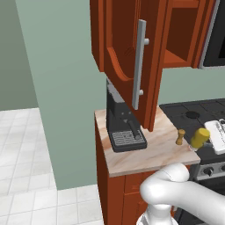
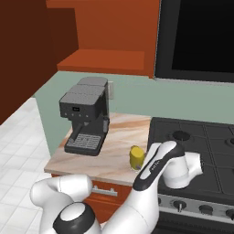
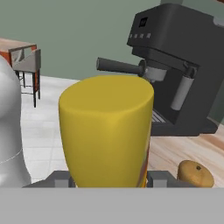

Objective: Take 2 condiments from the cabinet and move them on the counter near the stove.Make sure the condiments are lined up with each other, next to each other.

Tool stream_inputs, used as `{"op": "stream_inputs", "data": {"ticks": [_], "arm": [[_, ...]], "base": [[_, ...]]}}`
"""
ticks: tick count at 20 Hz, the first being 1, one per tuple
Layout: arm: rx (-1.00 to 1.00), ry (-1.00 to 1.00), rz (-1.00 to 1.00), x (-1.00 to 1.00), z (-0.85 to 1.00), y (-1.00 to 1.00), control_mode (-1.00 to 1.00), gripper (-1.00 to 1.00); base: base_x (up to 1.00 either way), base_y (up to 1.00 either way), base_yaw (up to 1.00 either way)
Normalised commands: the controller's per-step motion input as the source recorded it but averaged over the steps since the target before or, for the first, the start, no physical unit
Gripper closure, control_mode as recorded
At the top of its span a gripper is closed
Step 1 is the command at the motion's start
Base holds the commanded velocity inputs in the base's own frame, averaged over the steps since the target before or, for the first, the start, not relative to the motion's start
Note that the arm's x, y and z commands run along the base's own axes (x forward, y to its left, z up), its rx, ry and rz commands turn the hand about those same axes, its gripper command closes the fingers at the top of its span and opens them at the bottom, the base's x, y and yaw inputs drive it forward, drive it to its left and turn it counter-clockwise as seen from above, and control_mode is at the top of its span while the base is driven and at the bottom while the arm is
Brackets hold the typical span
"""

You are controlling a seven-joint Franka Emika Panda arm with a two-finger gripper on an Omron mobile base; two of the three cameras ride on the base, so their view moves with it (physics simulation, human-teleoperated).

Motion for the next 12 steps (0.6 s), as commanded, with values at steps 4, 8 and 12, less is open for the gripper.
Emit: {"op": "stream_inputs", "data": {"ticks": [4, 8, 12], "arm": [[0.0, 0.0, -0.01, 0.08, -0.11, 0.05, -1.0, 1.0], [0.0, 0.0, -0.01, 0.09, -0.14, 0.06, -1.0, 1.0], [0.0, 0.0, -0.01, 0.1, -0.15, 0.06, -1.0, 1.0]], "base": [[0.0, 0.0, 0.0], [0.0, 0.0, 0.0], [0.0, 0.0, 0.0]]}}
